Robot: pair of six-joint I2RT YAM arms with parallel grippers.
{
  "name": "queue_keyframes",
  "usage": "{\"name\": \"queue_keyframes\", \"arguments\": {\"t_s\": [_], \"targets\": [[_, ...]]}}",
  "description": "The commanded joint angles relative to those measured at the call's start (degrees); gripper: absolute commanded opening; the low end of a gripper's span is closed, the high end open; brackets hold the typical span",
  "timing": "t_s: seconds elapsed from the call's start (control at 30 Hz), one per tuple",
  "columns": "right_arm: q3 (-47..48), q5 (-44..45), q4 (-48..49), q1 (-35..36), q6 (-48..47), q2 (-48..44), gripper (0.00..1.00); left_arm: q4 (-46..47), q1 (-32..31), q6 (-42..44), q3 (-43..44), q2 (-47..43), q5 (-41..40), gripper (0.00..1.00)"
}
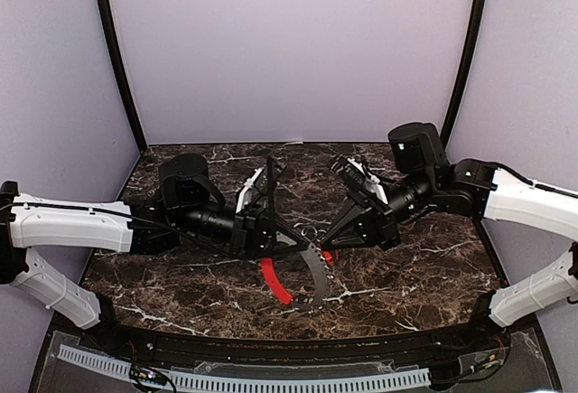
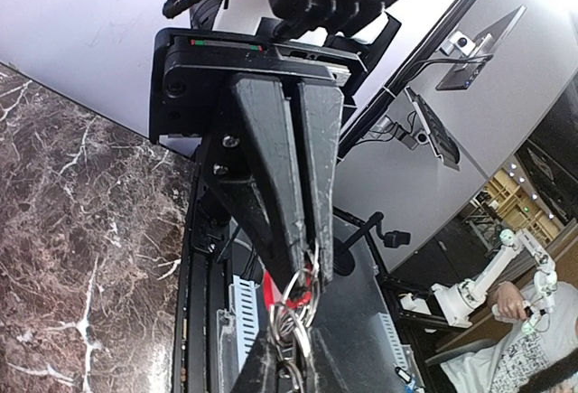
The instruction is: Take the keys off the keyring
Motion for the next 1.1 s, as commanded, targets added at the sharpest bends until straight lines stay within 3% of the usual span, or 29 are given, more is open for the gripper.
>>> {"name": "queue_keyframes", "arguments": {"t_s": [0.0,0.47,0.73,1.07], "targets": [[2.4,-7.1,-8.8,4.0,-3.4,1.2,0.00,5.5,4.1,-3.2,1.1,-1.7,-8.5,0.00],[9.6,-1.4,-20.8,5.5,-10.2,7.8,0.00,-0.9,6.3,-6.4,3.0,2.3,-6.8,0.00],[9.7,0.5,-19.4,6.2,-10.4,10.4,0.00,-4.2,6.4,-4.5,4.2,3.5,-7.6,0.00],[7.3,3.1,-11.0,6.3,-8.2,12.8,0.00,-5.4,6.4,-2.7,4.2,4.9,-7.5,0.00]]}}
